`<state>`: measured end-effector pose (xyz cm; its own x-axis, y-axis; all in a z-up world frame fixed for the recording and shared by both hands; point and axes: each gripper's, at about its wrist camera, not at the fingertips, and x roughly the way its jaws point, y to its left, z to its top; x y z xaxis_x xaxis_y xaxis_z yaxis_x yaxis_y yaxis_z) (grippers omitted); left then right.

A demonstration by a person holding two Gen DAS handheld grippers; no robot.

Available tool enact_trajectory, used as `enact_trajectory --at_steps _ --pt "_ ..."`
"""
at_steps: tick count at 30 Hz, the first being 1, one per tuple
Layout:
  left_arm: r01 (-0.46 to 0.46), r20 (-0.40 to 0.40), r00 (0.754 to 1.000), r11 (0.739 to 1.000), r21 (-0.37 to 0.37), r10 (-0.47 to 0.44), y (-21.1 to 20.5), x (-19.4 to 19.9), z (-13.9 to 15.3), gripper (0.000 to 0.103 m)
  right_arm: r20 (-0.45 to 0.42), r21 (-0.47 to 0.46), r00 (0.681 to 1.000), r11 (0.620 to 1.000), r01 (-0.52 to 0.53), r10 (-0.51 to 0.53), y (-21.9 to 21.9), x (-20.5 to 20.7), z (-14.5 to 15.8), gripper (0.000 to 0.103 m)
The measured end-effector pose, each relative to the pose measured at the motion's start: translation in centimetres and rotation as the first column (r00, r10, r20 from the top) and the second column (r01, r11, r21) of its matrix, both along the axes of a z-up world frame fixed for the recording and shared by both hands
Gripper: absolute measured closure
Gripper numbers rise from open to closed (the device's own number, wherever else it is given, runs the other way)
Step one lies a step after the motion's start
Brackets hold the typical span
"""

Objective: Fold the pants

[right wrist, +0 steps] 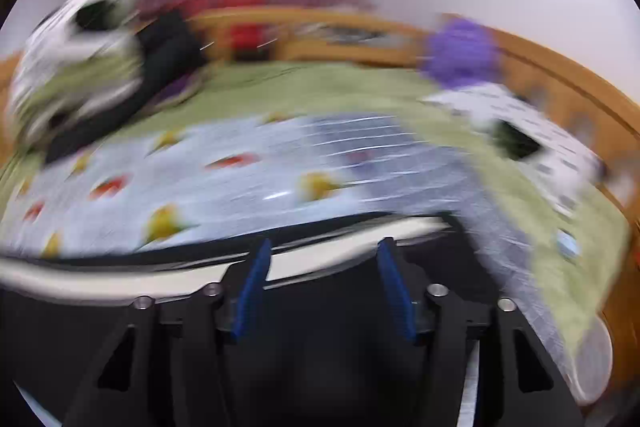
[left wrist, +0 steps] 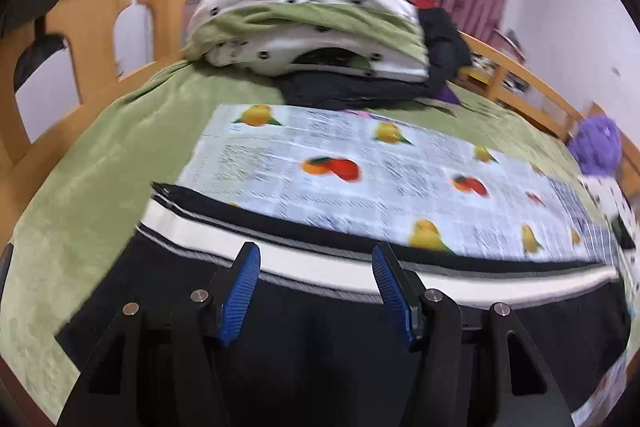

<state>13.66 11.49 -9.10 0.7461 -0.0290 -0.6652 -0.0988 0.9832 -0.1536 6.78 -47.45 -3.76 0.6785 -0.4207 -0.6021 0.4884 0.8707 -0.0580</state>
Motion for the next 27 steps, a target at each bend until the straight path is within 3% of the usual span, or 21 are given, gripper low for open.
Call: enact_trajectory --at_steps 2,5,7,9,11,14,18,19,20,21,23,24,25,26,27 --pt "0.016 -0.014 1.000 1.000 0.000 -0.016 -1.2 -1.1 -0.7 0.047 -0.004 0.123 0.995 0.987 0.100 -0.100 -5.6 -2.1 -1.2 0.040" --pt "0.049 -0.069 0.996 0.999 -0.019 -0.050 -3.0 -2.4 -2.2 0.047 -0.082 0.411 0.979 0.888 0.204 -0.187 -12.9 -4.6 -5.4 0.040" --pt "0.071 -0.104 0.992 0.997 -0.034 -0.074 -4.1 -3.0 -2.9 0.047 -0.095 0.587 0.976 0.780 0.215 -0.197 -16.4 -5.8 -8.6 0.040" --pt "0.083 -0.118 0.989 0.996 -0.039 -0.087 -5.1 -3.6 -3.1 0.047 -0.076 0.698 0.983 0.695 0.171 -0.165 -18.1 -6.3 -11.0 0.040" --pt "0.087 -0.114 0.989 0.995 -0.046 -0.092 -6.0 -4.2 -3.0 0.047 -0.024 0.736 0.991 0.668 0.106 -0.132 -18.4 -6.1 -11.7 0.040" --pt "0.087 -0.123 0.988 0.994 -0.073 -0.095 -7.1 -4.9 -3.2 0.047 -0.003 0.720 0.997 0.692 0.059 -0.083 -18.4 -3.9 -12.5 0.040" --pt "0.098 -0.151 0.982 0.990 -0.097 -0.112 -8.7 -5.0 -3.8 0.047 -0.031 0.744 0.997 0.665 0.073 -0.075 -18.6 -0.6 -14.4 0.039" --pt "0.102 -0.157 0.981 0.991 -0.087 -0.114 -9.2 -5.0 -3.9 0.047 -0.041 0.729 0.996 0.679 0.088 -0.085 -18.4 -0.4 -14.1 0.041" --pt "0.105 -0.160 0.980 0.991 -0.078 -0.116 -9.6 -4.9 -4.0 0.047 -0.045 0.697 0.995 0.711 0.093 -0.086 -18.2 -0.3 -13.3 0.057" --pt "0.108 -0.162 0.980 0.992 -0.070 -0.119 -9.8 -4.9 -4.0 0.047 -0.016 0.657 0.997 0.751 0.066 -0.074 -17.9 -0.5 -11.9 0.062" --pt "0.119 -0.161 0.979 0.991 -0.059 -0.128 -10.2 -5.0 -3.9 0.047 0.137 0.597 0.991 0.798 -0.084 0.002 -17.3 -1.6 -8.3 0.064" --pt "0.124 -0.153 0.980 0.991 -0.051 -0.130 -10.3 -5.1 -3.7 0.047 0.180 0.520 0.983 0.845 -0.127 0.037 -16.7 -2.1 -6.9 0.063" --pt "0.125 -0.145 0.981 0.991 -0.040 -0.130 -10.4 -5.2 -3.6 0.047 0.166 0.467 0.985 0.876 -0.119 0.045 -16.2 -2.0 -6.8 0.063" --pt "0.126 -0.141 0.982 0.992 -0.033 -0.129 -10.4 -5.3 -3.5 0.047 0.097 0.404 0.994 0.911 -0.079 0.043 -15.8 -1.4 -7.6 0.059" --pt "0.127 -0.139 0.982 0.992 -0.024 -0.129 -10.4 -5.4 -3.6 0.047 0.027 0.382 0.999 0.923 -0.051 0.044 -15.6 -0.7 -8.8 0.054"
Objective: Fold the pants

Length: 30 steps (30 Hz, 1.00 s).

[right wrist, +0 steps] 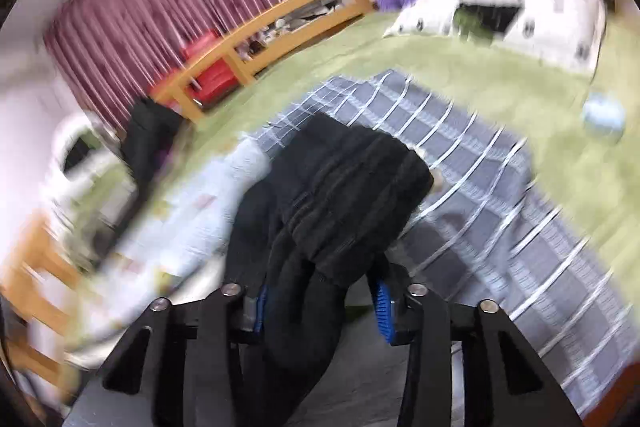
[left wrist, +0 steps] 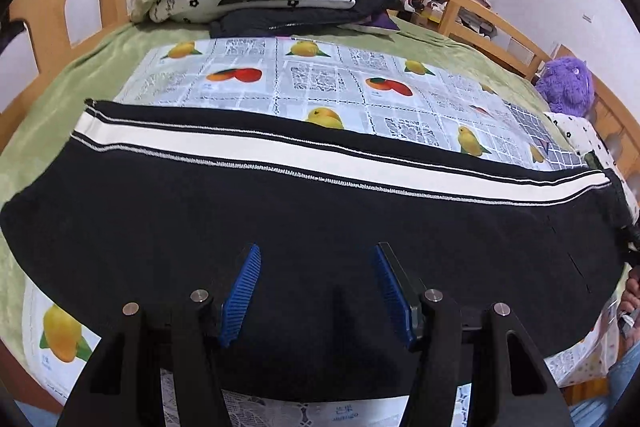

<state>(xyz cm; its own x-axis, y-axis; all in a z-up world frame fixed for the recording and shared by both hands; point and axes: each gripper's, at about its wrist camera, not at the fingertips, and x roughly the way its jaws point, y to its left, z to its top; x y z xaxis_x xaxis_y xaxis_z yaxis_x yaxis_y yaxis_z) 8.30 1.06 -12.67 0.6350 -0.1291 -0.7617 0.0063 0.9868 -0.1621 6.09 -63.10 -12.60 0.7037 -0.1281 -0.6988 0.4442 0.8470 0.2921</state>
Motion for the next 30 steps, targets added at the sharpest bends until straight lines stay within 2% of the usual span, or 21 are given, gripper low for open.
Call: enact_trajectory --at_steps 2,3,5,9,10,13,18,20,23,25,27,30 --pt "0.004 -0.010 1.000 1.000 0.013 -0.004 0.0 0.0 -0.2 0.047 -0.182 -0.040 0.983 0.999 -0.007 -0.001 0.0 1.5 -2.9 0.053" --pt "0.004 -0.017 1.000 1.000 0.016 -0.004 0.3 -0.1 -0.2 0.047 -0.224 -0.060 0.974 0.998 -0.028 0.014 0.2 1.9 -3.7 0.053" --pt "-0.003 -0.013 1.000 1.000 0.008 0.003 1.0 -0.5 -0.1 0.047 -0.207 -0.092 0.978 0.996 -0.023 0.003 0.5 0.9 -2.5 0.052" --pt "-0.058 -0.007 0.998 0.998 -0.028 0.057 4.1 -1.4 0.3 0.047 -0.131 -0.184 0.985 0.979 0.084 -0.109 2.4 -1.4 1.4 0.050" --pt "-0.068 -0.011 0.998 0.997 -0.039 0.067 4.7 -1.6 0.2 0.047 -0.119 -0.193 0.987 0.978 0.084 -0.109 3.0 -1.4 2.1 0.050" --pt "-0.102 -0.017 0.995 0.993 -0.063 0.102 7.0 -2.5 -0.2 0.047 -0.088 -0.184 0.995 0.983 0.028 -0.045 6.1 -0.4 4.3 0.050" --pt "-0.188 0.005 0.982 0.978 -0.090 0.189 11.9 -4.4 -0.2 0.047 -0.121 -0.197 0.990 0.976 -0.091 0.068 12.7 0.4 5.9 0.049" --pt "-0.252 0.008 0.967 0.964 -0.088 0.253 14.5 -5.1 -0.2 0.047 -0.132 -0.188 0.986 0.973 -0.130 0.106 15.6 0.8 6.2 0.049" --pt "-0.360 -0.008 0.933 0.928 -0.100 0.361 18.7 -5.9 -0.8 0.047 -0.151 -0.152 0.973 0.969 -0.197 0.174 19.7 1.3 5.6 0.049" --pt "-0.419 -0.031 0.907 0.894 -0.158 0.420 21.8 -6.2 -1.8 0.047 -0.164 -0.113 0.959 0.962 -0.250 0.230 22.5 2.0 5.0 0.049" --pt "-0.447 -0.048 0.892 0.867 -0.220 0.449 24.0 -6.1 -2.7 0.047 -0.173 -0.059 0.947 0.957 -0.284 0.271 24.9 2.7 4.2 0.049" --pt "-0.464 -0.069 0.884 0.847 -0.259 0.463 26.1 -5.3 -4.0 0.047 -0.196 0.021 0.930 0.949 -0.314 0.312 27.3 3.6 2.4 0.049"
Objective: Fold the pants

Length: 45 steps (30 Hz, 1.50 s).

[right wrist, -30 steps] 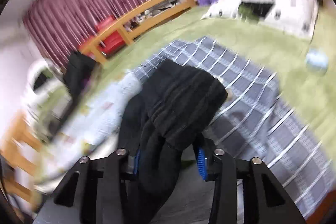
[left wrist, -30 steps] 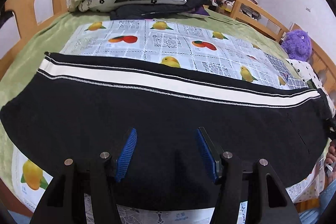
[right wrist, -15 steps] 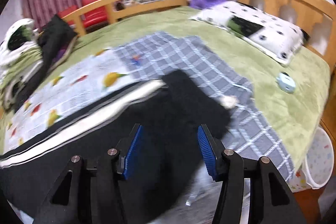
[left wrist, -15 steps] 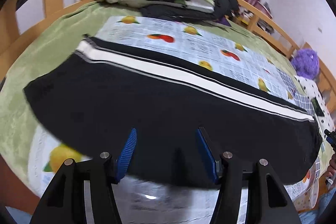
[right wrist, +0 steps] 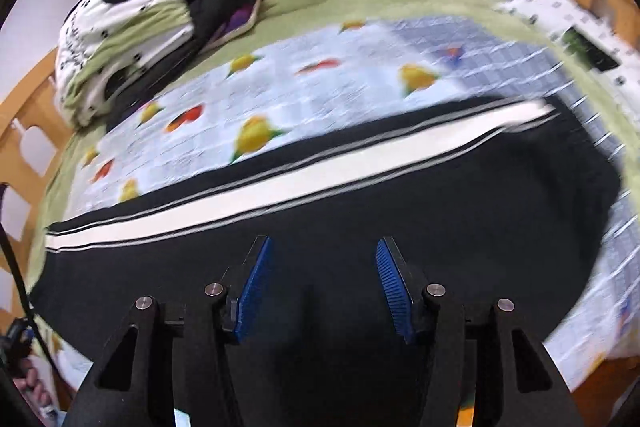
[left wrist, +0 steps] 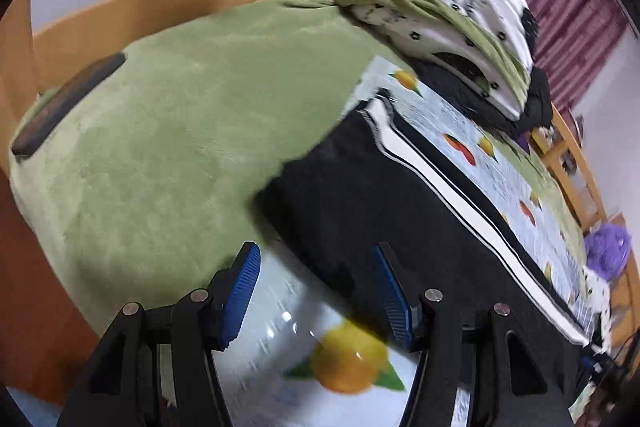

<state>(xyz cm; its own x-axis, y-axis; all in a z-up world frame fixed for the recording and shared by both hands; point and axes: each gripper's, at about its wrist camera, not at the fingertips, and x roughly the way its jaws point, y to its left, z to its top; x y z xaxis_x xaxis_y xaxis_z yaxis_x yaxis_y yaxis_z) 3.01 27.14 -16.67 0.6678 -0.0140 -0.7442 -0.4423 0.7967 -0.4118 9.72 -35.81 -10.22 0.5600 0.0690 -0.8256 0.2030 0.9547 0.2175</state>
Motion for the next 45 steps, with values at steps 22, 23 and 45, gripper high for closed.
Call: enact_trajectory --at_steps 22,23,45 --pt "0.062 0.140 0.983 0.934 0.351 -0.117 -8.3 6.2 8.0 0.086 -0.043 0.029 0.996 0.997 -0.071 0.072 4.2 2.9 -2.6 0.049" --pt "0.088 0.154 0.977 0.932 0.352 -0.151 -9.7 6.4 9.0 0.087 -0.027 0.022 0.997 0.997 -0.068 0.069 3.7 2.6 -2.1 0.049" --pt "0.796 -0.070 0.601 0.588 0.142 -0.796 -43.8 3.7 2.0 0.068 0.046 0.204 0.994 0.975 0.084 -0.095 -8.8 -4.3 -1.3 0.049"
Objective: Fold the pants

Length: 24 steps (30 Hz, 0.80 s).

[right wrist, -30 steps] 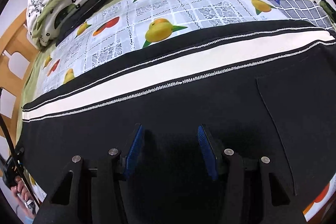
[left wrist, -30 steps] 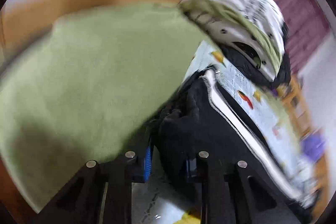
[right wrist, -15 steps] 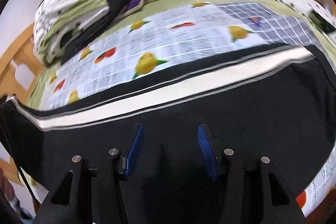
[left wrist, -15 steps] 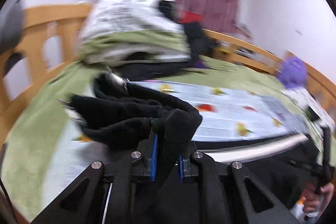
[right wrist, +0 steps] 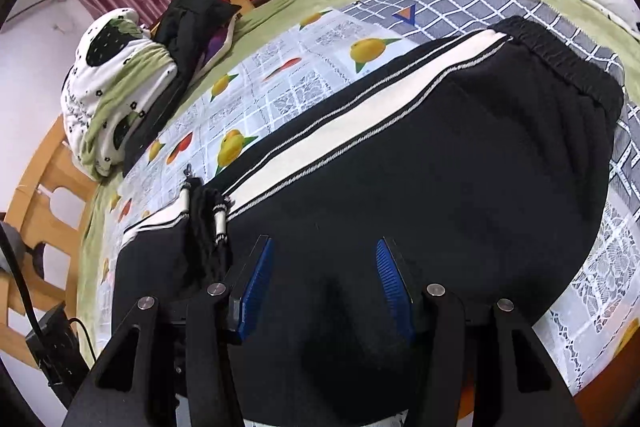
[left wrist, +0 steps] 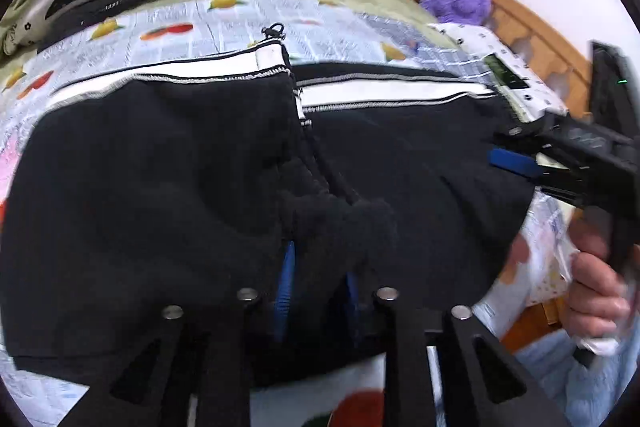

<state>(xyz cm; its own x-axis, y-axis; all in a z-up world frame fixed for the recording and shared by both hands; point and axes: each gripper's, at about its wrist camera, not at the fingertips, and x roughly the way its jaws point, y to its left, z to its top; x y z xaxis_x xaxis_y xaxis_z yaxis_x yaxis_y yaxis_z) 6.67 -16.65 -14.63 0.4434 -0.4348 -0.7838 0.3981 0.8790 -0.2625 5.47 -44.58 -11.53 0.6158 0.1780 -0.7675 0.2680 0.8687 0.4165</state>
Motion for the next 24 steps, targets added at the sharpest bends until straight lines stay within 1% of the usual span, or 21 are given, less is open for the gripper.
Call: enact_trajectory --at_steps 1,3,4,6,8,9,11,12,13,14,16,17,18,19,20,21,23,24 --pt "0.003 0.009 1.000 1.000 -0.009 -0.003 1.0 -0.4 0.7 0.051 0.001 -0.002 1.000 1.000 -0.012 0.012 0.3 0.0 -0.1 0.049" --pt "-0.026 0.048 0.998 0.999 -0.018 0.027 3.5 -0.9 2.3 0.031 0.001 -0.007 0.999 0.999 -0.048 0.048 1.5 0.4 -0.2 0.049" --pt "-0.048 0.083 0.995 0.999 -0.014 0.049 5.0 -1.1 3.1 0.031 0.003 -0.008 0.997 0.997 -0.078 0.078 2.4 0.6 -0.2 0.049" --pt "-0.090 0.133 0.987 0.995 0.033 0.085 7.9 -0.9 4.5 0.031 0.017 -0.002 0.991 0.991 -0.134 0.134 4.0 0.9 0.0 0.049" --pt "-0.143 0.170 0.977 0.987 0.067 0.130 10.2 -0.7 5.3 0.031 0.042 -0.010 0.973 0.974 -0.228 0.228 6.4 1.2 0.4 0.049" --pt "-0.181 0.191 0.968 0.980 0.086 0.162 11.8 -0.4 5.6 0.031 0.052 -0.035 0.961 0.962 -0.271 0.272 7.8 1.2 0.6 0.050" --pt "-0.233 0.215 0.954 0.967 0.102 0.207 13.6 0.0 6.1 0.031 0.061 -0.096 0.941 0.940 -0.327 0.333 10.2 1.2 0.7 0.052" --pt "-0.261 0.223 0.946 0.960 0.100 0.234 14.7 0.1 6.1 0.031 0.052 -0.137 0.925 0.920 -0.367 0.377 11.8 1.4 0.4 0.052" --pt "-0.299 0.225 0.935 0.951 0.081 0.275 16.3 0.1 6.0 0.031 0.038 -0.159 0.915 0.907 -0.390 0.401 12.8 1.5 0.1 0.052" --pt "-0.321 0.220 0.928 0.945 0.060 0.301 17.2 0.1 5.7 0.031 0.013 -0.183 0.906 0.892 -0.413 0.423 13.8 1.7 -0.5 0.052" --pt "-0.365 0.179 0.916 0.931 -0.003 0.359 19.0 0.3 5.0 0.031 -0.074 -0.225 0.894 0.866 -0.446 0.441 15.9 2.5 -2.5 0.052" --pt "-0.379 0.154 0.913 0.925 -0.024 0.378 19.5 0.5 4.6 0.031 -0.102 -0.226 0.890 0.861 -0.455 0.444 16.3 2.8 -3.5 0.060" --pt "-0.390 0.125 0.911 0.920 -0.040 0.392 19.9 0.9 4.3 0.031 -0.120 -0.237 0.889 0.857 -0.458 0.442 16.7 2.9 -4.3 0.070" --pt "-0.392 0.112 0.912 0.919 -0.045 0.395 19.9 1.2 4.2 0.031 -0.111 -0.275 0.888 0.845 -0.458 0.446 16.9 2.7 -4.3 0.074" --pt "-0.390 0.105 0.913 0.920 -0.049 0.393 20.1 1.3 4.0 0.031 -0.090 -0.288 0.878 0.832 -0.475 0.470 17.0 2.3 -3.7 0.080" --pt "-0.388 0.108 0.914 0.920 -0.051 0.391 20.1 1.3 4.0 0.031 -0.041 -0.252 0.872 0.840 -0.481 0.487 16.2 1.7 -2.7 0.085" --pt "-0.387 0.111 0.914 0.921 -0.050 0.390 20.1 0.9 3.7 0.031 0.086 -0.112 0.881 0.883 -0.456 0.466 13.2 0.3 -0.4 0.085" --pt "-0.382 0.109 0.916 0.923 -0.052 0.386 20.2 0.7 3.6 0.031 0.102 -0.092 0.884 0.889 -0.449 0.457 12.3 -0.2 0.0 0.085"
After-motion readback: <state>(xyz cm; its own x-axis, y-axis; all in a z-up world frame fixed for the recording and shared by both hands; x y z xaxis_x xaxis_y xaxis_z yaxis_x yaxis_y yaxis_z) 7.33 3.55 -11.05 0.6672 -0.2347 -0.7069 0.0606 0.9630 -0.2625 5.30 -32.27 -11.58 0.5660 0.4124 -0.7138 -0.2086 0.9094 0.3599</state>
